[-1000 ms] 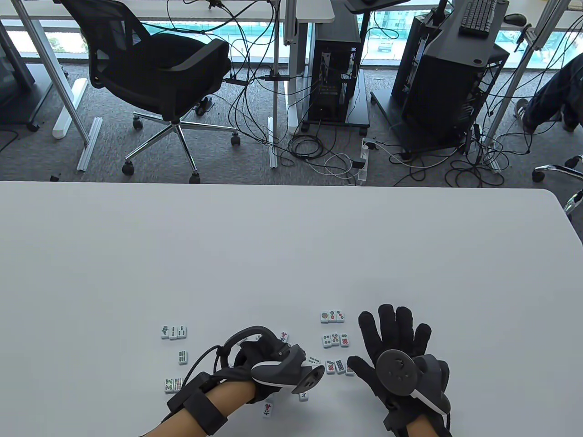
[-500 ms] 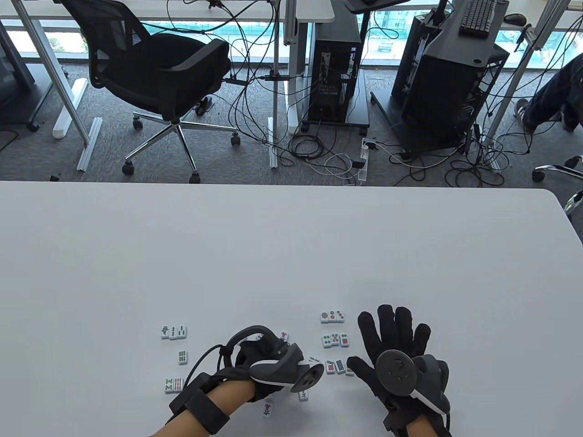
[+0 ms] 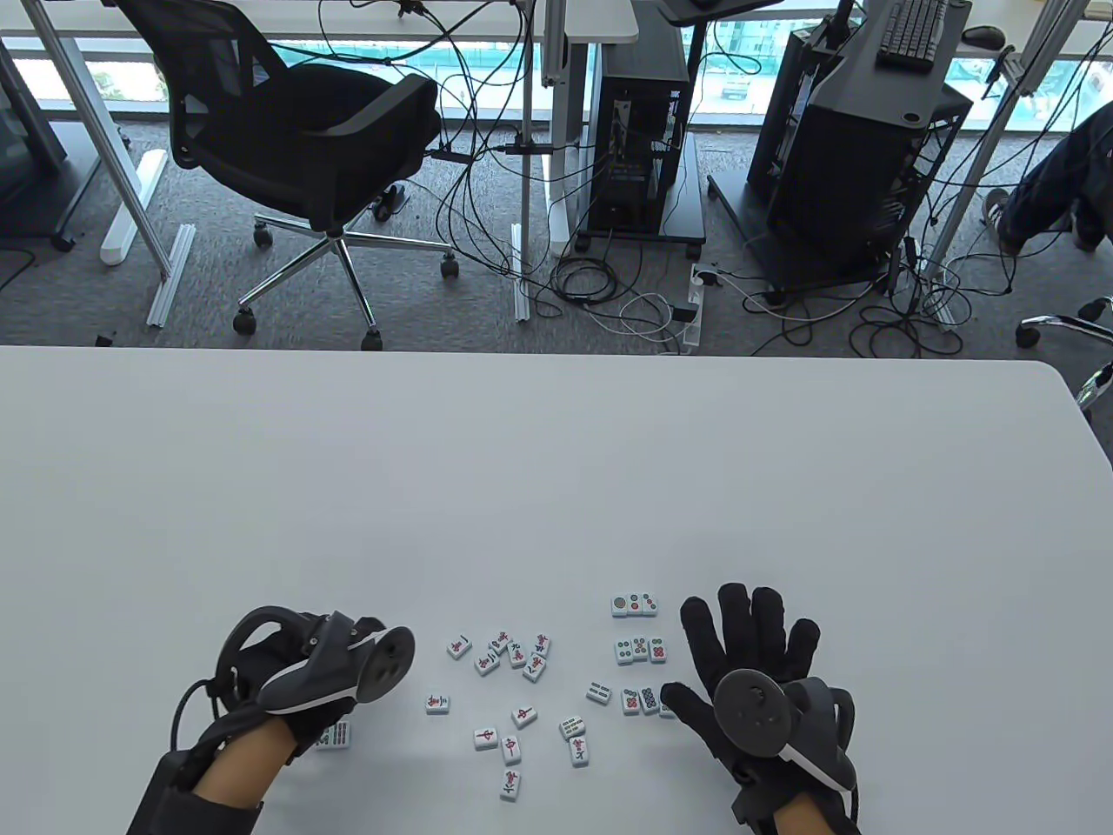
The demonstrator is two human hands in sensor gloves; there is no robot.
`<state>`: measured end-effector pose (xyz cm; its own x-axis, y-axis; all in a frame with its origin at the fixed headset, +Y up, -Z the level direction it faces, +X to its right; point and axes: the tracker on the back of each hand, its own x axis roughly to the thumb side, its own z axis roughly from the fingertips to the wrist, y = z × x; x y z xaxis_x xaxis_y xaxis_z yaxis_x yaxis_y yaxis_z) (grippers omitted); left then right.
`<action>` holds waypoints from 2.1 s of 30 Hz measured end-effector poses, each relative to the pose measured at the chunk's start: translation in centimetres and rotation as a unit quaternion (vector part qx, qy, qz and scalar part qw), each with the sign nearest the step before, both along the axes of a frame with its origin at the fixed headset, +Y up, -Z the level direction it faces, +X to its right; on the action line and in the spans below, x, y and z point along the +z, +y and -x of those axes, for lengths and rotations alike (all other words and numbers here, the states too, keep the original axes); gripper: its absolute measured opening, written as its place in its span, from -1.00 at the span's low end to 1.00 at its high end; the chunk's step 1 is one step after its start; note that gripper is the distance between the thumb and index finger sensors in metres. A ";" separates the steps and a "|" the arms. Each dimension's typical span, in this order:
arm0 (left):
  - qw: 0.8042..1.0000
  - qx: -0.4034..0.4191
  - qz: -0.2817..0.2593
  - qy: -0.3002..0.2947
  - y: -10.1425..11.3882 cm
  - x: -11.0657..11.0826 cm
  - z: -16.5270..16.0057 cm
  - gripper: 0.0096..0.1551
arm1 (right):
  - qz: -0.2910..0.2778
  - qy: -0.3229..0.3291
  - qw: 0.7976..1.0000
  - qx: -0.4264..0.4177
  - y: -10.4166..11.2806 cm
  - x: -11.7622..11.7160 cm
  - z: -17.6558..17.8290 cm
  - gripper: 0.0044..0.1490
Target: Mahjong suit sorting
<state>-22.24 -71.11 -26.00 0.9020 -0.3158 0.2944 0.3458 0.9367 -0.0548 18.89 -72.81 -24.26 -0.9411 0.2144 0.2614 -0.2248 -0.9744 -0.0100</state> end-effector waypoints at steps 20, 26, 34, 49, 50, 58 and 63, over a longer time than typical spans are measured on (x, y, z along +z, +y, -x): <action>0.997 -0.014 0.052 0.062 -3.4 -0.3 2.2 -0.30 | 0.012 -0.005 1.000 0.003 -0.1 -0.1 0.0 0.08; 1.000 0.021 -0.005 0.001 -0.8 0.4 -1.3 -0.40 | 0.013 -0.007 1.000 -0.001 -0.1 -0.1 -0.1 0.07; 0.974 0.099 -0.033 -0.200 -0.2 1.3 -12.6 -0.46 | 0.009 -0.008 1.000 -0.006 0.0 -0.2 -0.2 0.08; 0.976 0.031 0.005 -0.215 -4.4 -0.9 -20.8 -0.45 | 0.005 -0.006 1.000 -0.014 0.0 -0.2 -0.3 0.07; 0.977 0.042 -0.002 -0.207 -4.5 -1.0 -20.6 -0.46 | 0.006 -0.006 1.000 -0.013 0.0 -0.2 -0.3 0.07; 0.976 0.079 -0.012 -0.201 -3.6 -1.6 -19.1 -0.44 | 0.005 -0.007 1.000 -0.015 0.1 -0.1 -0.4 0.07; 0.974 -0.037 0.042 -0.220 -3.2 -0.6 -19.9 -0.28 | 0.008 -0.007 1.000 -0.012 0.0 -0.2 -0.4 0.07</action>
<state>-2.32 -74.27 -26.61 0.6578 -0.3332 0.6755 0.4194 0.9070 0.0390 19.32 -72.83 -24.44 -0.9392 0.2408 0.2450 -0.2478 -0.9688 0.0022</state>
